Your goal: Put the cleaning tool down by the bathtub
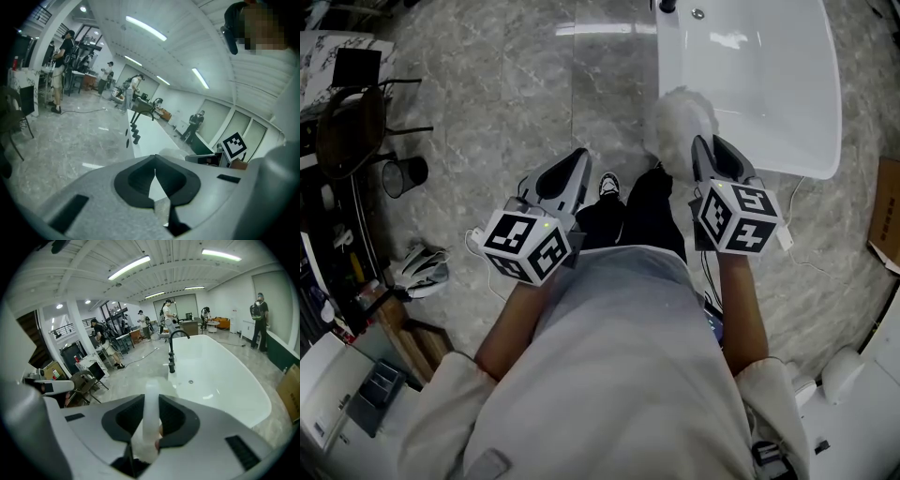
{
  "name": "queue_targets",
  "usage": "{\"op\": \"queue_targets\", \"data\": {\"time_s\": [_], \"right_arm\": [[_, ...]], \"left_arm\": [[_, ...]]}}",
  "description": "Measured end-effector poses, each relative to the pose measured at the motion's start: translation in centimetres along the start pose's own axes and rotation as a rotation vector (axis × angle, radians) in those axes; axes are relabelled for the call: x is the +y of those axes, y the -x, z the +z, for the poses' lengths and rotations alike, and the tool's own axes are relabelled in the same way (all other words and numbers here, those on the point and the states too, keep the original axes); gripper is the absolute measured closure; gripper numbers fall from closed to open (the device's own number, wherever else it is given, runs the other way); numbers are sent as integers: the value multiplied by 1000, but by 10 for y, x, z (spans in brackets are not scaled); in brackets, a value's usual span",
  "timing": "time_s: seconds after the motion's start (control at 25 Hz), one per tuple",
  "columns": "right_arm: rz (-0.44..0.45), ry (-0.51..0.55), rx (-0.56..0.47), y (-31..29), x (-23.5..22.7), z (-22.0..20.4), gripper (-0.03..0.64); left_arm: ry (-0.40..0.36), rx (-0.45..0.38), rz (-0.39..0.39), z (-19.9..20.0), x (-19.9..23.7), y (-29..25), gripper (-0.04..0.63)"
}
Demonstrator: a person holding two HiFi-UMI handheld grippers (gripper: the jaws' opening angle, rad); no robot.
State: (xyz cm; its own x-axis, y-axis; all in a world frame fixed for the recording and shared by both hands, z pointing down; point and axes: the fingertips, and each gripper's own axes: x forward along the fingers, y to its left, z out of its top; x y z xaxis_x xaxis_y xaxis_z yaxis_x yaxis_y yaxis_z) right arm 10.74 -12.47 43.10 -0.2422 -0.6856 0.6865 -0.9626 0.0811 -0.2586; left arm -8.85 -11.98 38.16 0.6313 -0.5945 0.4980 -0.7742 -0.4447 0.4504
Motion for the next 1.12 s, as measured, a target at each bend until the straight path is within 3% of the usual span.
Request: {"op": "queue_targets", "data": {"time_s": [1.12], "right_arm": [[-5, -11, 125, -43, -15, -50, 532]], "left_arm": [[22, 35, 33, -15, 4, -2, 586]]}}
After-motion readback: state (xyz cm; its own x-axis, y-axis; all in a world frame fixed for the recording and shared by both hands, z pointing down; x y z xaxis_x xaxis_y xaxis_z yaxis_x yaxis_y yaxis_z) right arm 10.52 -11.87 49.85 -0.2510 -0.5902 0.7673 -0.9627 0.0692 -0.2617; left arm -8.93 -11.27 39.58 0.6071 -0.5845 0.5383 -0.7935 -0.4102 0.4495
